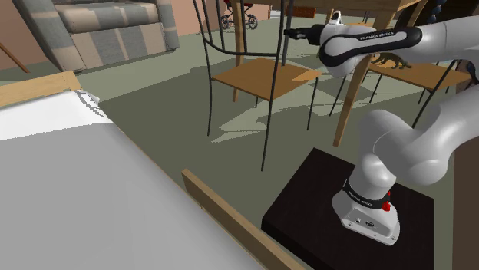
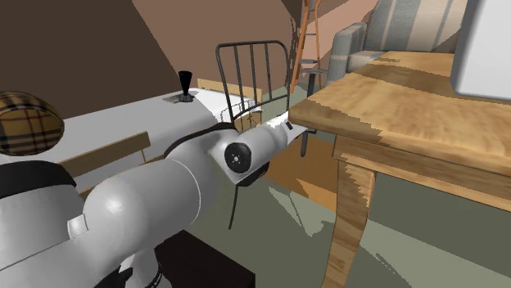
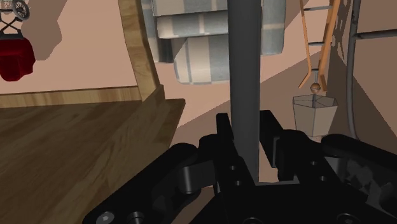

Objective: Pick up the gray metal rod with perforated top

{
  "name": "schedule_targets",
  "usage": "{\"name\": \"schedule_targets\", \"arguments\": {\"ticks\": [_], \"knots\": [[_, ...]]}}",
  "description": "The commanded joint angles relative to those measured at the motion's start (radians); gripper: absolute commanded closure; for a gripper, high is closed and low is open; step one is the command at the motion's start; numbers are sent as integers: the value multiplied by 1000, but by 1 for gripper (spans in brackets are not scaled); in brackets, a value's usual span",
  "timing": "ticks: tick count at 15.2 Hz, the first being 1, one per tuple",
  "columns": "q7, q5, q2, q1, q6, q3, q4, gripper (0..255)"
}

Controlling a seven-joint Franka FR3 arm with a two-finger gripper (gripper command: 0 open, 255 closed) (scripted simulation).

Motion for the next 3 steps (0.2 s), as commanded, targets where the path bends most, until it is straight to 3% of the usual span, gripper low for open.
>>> {"name": "schedule_targets", "arguments": {"ticks": [1, 3], "knots": [[14, 12, 7, -18, -24, 32, 14, 255], [15, 13, 7, -19, -26, 34, 15, 255]]}}
